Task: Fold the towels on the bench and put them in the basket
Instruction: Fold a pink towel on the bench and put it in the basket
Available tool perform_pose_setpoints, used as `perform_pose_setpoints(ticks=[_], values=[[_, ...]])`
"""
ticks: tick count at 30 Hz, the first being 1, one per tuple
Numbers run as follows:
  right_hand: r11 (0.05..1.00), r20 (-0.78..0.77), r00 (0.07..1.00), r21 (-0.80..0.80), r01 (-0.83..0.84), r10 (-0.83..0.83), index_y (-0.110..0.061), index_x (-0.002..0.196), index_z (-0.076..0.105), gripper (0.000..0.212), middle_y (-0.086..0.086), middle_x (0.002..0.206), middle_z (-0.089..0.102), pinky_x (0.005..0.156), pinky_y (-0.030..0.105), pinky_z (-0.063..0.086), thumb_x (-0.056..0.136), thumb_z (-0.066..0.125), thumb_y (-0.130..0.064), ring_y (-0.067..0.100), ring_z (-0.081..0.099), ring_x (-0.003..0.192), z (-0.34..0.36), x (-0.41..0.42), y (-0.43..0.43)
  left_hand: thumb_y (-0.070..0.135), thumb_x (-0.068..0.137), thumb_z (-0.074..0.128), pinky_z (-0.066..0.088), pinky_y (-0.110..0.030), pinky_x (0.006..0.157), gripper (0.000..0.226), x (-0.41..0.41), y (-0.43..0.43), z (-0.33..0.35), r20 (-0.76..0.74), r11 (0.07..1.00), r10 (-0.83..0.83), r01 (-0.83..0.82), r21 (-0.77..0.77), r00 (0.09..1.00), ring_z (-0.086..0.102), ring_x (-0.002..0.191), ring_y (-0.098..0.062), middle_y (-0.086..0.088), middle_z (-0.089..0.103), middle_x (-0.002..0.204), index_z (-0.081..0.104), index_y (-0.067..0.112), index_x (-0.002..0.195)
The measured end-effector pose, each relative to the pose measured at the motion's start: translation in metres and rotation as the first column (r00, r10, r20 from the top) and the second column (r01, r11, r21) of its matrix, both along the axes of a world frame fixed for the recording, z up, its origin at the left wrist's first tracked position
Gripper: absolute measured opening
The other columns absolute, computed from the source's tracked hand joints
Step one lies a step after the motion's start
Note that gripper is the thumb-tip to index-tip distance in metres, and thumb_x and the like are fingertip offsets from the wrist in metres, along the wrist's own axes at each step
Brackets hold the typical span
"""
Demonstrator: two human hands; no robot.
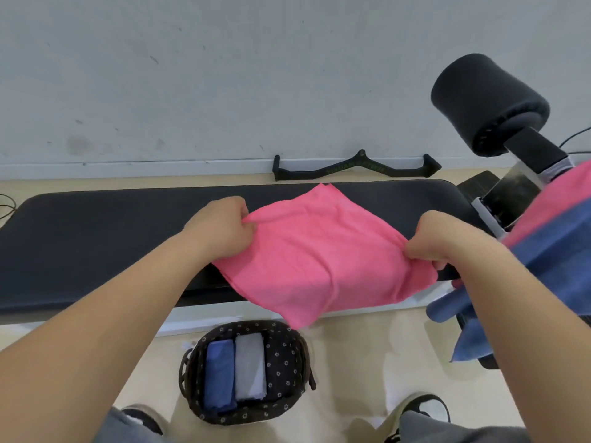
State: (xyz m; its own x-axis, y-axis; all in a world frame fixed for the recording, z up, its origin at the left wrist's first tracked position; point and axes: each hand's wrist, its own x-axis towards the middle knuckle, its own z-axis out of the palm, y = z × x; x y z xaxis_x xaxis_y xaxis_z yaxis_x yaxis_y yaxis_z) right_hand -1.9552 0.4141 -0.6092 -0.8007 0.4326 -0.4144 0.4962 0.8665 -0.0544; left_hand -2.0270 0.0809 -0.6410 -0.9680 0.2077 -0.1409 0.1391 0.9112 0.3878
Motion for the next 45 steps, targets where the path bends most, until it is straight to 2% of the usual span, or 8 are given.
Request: perform_pose_setpoints(ticks=[3,9,15,22,28,35,40,45], values=[[1.000,0.067,0.998,-0.029,-0.001,0.003,-0.008,0.067,0.073,0.016,0.002,0.057,0.072,0.074,0.039,0.062,0.071,0.074,-0.023,0.023,0.071,0.061,0.010,0.006,0.004,0.032,0.099,0.057,0.053,-0.041,0.077,0.010,-0.006,0.006,-0.011,-0.143,0.996,-0.012,0.025,0.089,0.990,0.060,0.092,-0.023,0.003,0.064,0.102,0.059,0.023,0.102],[0.980,-0.518,0.855,-0.171,-0.103,0.000,-0.024,0.094,0.068,0.024,-0.011,0.088,0.066,0.077,0.036,0.053,0.090,0.063,-0.048,0.018,0.064,0.090,-0.015,-0.020,-0.025,0.053,0.089,0.065,0.051,-0.044,0.084,0.035,-0.004,0.000,-0.005,-0.253,0.990,0.018,-0.053,-0.131,0.967,0.054,0.101,-0.025,0.001,0.052,0.107,0.054,0.023,0.104],[0.936,-0.532,0.834,-0.346,-0.057,-0.146,-0.012,0.134,0.064,0.048,0.003,0.123,0.068,0.102,0.044,0.051,0.094,0.066,-0.039,0.025,0.062,0.118,-0.039,-0.066,-0.048,0.047,0.088,0.072,0.054,-0.038,0.076,0.030,0.002,-0.027,-0.011,-0.003,0.994,0.085,-0.085,0.064,0.996,0.060,0.085,-0.017,0.005,0.062,0.092,0.057,0.023,0.098],[0.844,-0.531,0.769,-0.535,0.022,-0.357,-0.026,0.081,0.076,0.009,-0.009,0.084,0.073,0.081,0.046,0.061,0.083,0.071,-0.034,0.017,0.070,0.084,-0.049,-0.086,-0.049,0.037,0.086,0.077,0.053,-0.036,0.072,0.020,-0.004,-0.031,-0.012,0.025,0.972,0.101,-0.104,0.209,0.995,0.061,0.078,-0.016,0.006,0.064,0.084,0.064,0.021,0.084],[0.879,-0.655,0.677,-0.475,-0.025,-0.335,-0.030,0.083,0.060,0.009,-0.009,0.082,0.064,0.077,0.039,0.056,0.091,0.064,-0.031,0.015,0.064,0.082,-0.051,-0.088,-0.051,0.035,0.086,0.078,0.049,-0.032,0.065,0.021,-0.005,-0.035,-0.010,0.010,0.952,0.131,-0.128,0.279,0.991,0.062,0.076,-0.015,0.005,0.067,0.082,0.065,0.019,0.081],[0.915,-0.562,0.805,-0.398,-0.061,-0.191,-0.030,0.126,0.063,0.042,-0.014,0.103,0.065,0.092,0.041,0.053,0.089,0.065,-0.050,0.015,0.063,0.103,-0.052,-0.094,-0.058,0.033,0.089,0.075,0.049,-0.034,0.065,0.020,-0.003,-0.037,-0.013,0.001,0.959,0.093,-0.090,0.267,0.996,0.060,0.073,-0.017,0.004,0.065,0.081,0.061,0.019,0.085],[0.928,-0.572,0.804,-0.365,-0.071,-0.163,-0.029,0.096,0.071,0.017,-0.015,0.087,0.067,0.084,0.039,0.052,0.093,0.063,-0.044,0.020,0.066,0.094,-0.056,-0.101,-0.062,0.038,0.082,0.080,0.055,-0.038,0.074,0.027,0.000,-0.034,-0.011,0.074,0.976,0.070,-0.083,0.203,0.995,0.063,0.082,-0.014,0.007,0.065,0.088,0.060,0.024,0.093],[0.915,-0.674,0.718,-0.381,-0.136,-0.174,-0.037,0.108,0.075,0.018,-0.011,0.090,0.068,0.080,0.036,0.054,0.098,0.061,-0.038,0.018,0.063,0.094,-0.059,-0.104,-0.064,0.029,0.081,0.082,0.047,-0.031,0.064,0.020,0.001,-0.035,-0.009,-0.031,0.973,0.053,-0.045,0.225,0.998,0.058,0.074,-0.011,0.006,0.065,0.084,0.062,0.025,0.084]])
